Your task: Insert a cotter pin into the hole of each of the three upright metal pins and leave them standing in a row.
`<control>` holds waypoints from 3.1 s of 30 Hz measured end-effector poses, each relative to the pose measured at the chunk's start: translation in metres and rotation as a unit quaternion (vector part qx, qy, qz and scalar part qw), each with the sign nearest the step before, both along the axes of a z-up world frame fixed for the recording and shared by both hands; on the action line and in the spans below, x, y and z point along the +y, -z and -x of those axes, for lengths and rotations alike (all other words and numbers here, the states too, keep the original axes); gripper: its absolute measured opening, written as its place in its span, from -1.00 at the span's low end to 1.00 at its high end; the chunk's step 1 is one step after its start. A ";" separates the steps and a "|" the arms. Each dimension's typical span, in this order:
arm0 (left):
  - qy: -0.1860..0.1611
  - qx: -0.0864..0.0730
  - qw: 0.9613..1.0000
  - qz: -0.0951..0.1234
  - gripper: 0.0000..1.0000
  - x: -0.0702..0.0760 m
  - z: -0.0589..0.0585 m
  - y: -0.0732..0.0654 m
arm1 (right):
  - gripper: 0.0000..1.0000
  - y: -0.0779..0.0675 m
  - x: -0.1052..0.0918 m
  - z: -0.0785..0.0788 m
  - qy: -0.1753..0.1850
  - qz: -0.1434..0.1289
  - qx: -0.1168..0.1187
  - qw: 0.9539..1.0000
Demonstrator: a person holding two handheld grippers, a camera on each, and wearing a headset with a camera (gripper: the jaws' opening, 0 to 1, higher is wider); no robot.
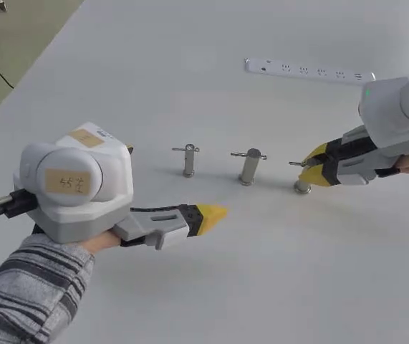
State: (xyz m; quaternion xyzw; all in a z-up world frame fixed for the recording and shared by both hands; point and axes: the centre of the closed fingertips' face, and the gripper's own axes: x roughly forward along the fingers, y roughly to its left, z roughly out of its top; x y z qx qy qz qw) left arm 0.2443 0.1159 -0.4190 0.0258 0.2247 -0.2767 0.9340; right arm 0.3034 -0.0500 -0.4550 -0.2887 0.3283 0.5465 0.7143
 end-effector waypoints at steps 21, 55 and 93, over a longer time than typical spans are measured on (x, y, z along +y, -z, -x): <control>-0.007 0.006 1.000 0.013 0.97 0.000 -0.001 0.002 | -0.82 0.003 -0.008 -0.010 -0.022 0.003 0.010 1.000; -0.017 0.003 1.000 0.025 0.95 0.002 0.005 -0.016 | -0.01 -0.050 -0.011 0.016 0.137 -0.092 0.018 0.986; -0.044 0.002 0.999 0.027 0.90 0.008 0.031 -0.021 | 0.40 -0.064 -0.035 0.090 0.375 -0.225 -0.040 0.899</control>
